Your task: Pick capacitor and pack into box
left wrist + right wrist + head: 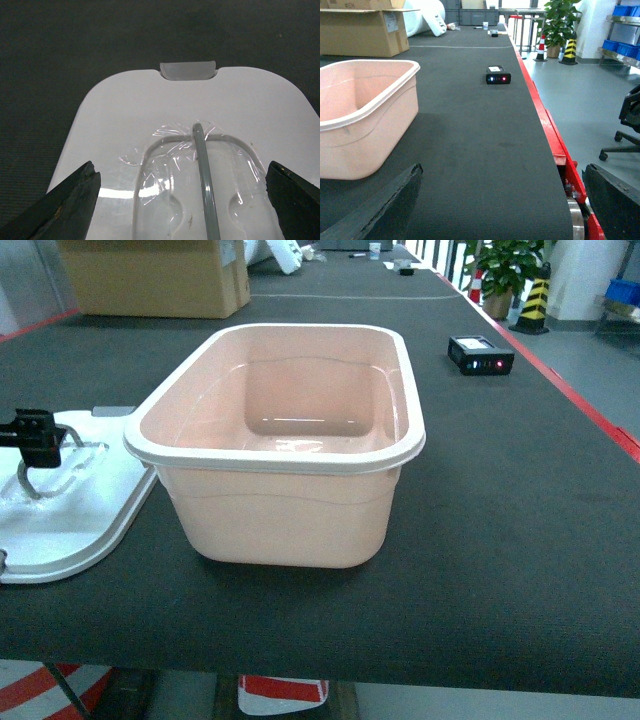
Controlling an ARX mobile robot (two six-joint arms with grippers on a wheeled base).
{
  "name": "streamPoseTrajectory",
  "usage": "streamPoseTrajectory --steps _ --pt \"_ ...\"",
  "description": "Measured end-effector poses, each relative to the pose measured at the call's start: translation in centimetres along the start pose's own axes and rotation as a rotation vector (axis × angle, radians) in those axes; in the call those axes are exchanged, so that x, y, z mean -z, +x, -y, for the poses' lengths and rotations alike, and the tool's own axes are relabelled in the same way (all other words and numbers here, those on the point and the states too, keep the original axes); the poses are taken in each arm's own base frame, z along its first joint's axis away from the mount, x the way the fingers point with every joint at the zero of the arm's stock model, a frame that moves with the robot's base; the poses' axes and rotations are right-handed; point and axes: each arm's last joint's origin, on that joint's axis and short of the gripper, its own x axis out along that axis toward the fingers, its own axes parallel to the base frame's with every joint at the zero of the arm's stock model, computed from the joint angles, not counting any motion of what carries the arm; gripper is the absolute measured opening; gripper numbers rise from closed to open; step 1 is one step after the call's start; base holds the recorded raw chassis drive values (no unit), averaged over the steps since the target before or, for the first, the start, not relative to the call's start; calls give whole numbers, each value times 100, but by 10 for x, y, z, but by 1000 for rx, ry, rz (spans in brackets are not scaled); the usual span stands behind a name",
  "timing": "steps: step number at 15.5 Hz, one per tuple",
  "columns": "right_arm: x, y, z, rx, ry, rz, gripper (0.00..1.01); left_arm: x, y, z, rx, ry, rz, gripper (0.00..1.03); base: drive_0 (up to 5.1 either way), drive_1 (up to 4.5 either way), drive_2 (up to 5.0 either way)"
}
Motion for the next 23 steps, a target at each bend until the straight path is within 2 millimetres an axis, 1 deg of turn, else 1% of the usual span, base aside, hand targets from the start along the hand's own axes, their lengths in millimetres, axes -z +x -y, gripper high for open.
streamPoseTrajectory --steps 4,5,7,13,14,17,19,20,21,22,23 --pt "0 0 0 0 0 0 98 14 12 4 28 -3 -38 98 0 0 0" --pt "0 0 0 0 0 0 98 19 14 6 30 -3 -53 97 0 0 0" --pt "0 0 0 0 0 0 98 23 15 7 33 -7 -69 76 0 0 0" --pt "0 0 0 0 0 0 98 24 15 9 39 -8 -79 10 0 0 0" --pt "0 0 0 0 0 0 98 23 14 12 41 -6 -81 2 0 0 0" --pt "0 0 0 0 0 0 98 21 7 15 -2 -5 -79 2 0 0 0" --pt "0 0 0 0 0 0 98 -9 -5 12 -62 -30 -62 2 0 0 0" --pt "0 0 0 0 0 0 98 -31 -13 10 -93 -36 -29 2 0 0 0" --pt "0 0 0 0 0 0 98 -57 -20 10 -118 -44 7 2 0 0 0" --pt "0 0 0 0 0 0 98 -88 -31 14 -148 -56 66 2 0 0 0" --pt "0 0 0 0 0 0 98 -114 -41 25 -160 -62 104 2 0 0 0"
